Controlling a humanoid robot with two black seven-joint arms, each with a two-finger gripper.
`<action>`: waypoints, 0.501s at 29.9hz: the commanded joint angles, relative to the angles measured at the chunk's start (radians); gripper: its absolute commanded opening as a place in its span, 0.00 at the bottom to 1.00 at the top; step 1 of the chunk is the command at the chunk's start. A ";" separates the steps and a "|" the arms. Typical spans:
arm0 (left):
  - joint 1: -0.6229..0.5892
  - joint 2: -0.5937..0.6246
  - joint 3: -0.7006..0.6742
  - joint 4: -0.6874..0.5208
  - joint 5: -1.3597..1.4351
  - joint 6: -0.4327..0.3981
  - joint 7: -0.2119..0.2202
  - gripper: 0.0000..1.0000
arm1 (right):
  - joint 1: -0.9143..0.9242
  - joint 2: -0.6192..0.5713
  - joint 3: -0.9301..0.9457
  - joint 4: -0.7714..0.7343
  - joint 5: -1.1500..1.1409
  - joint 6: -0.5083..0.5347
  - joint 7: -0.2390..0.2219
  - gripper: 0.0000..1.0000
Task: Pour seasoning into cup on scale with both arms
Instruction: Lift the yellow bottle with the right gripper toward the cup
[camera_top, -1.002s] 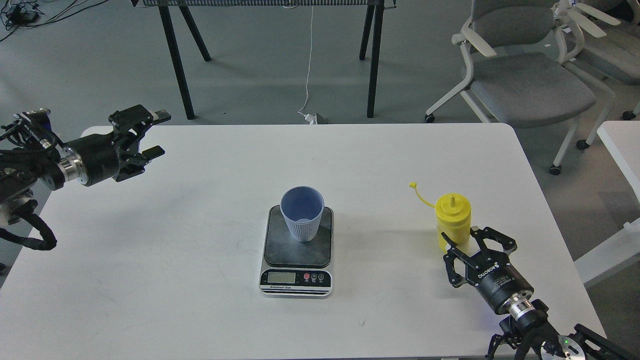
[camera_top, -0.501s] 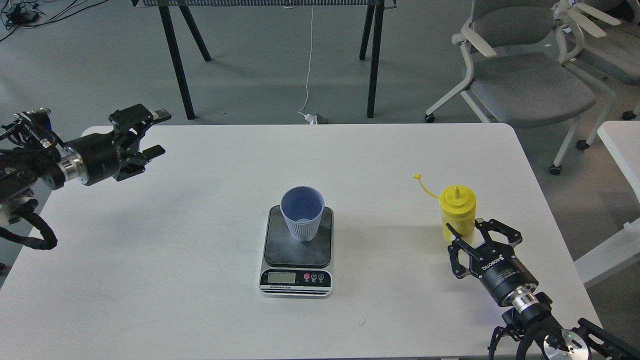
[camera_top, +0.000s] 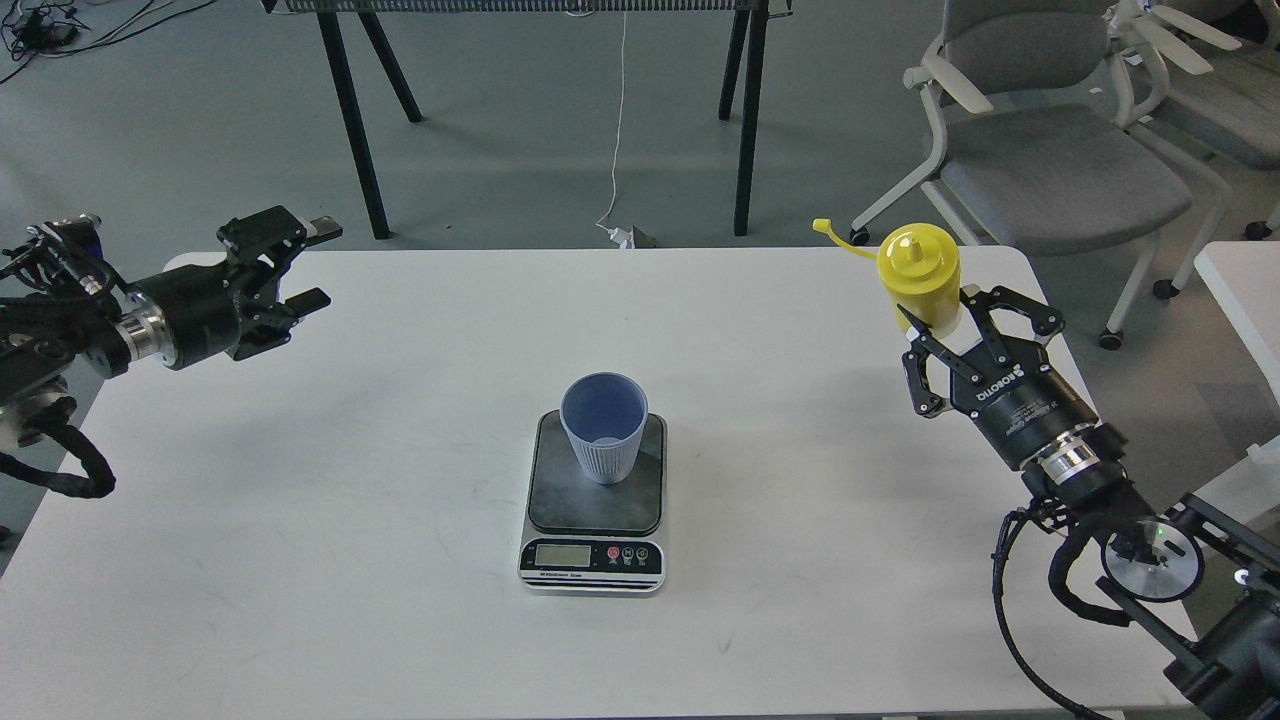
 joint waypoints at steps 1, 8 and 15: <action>0.000 0.000 -0.001 -0.001 0.000 0.000 0.000 0.99 | 0.098 -0.001 -0.023 -0.001 -0.120 0.000 0.000 0.36; 0.002 0.003 -0.001 -0.001 0.000 0.000 0.000 0.99 | 0.289 -0.001 -0.176 -0.012 -0.252 0.000 0.017 0.36; 0.002 0.006 -0.001 -0.001 0.000 0.000 0.000 0.99 | 0.434 0.002 -0.291 -0.033 -0.416 0.000 0.037 0.36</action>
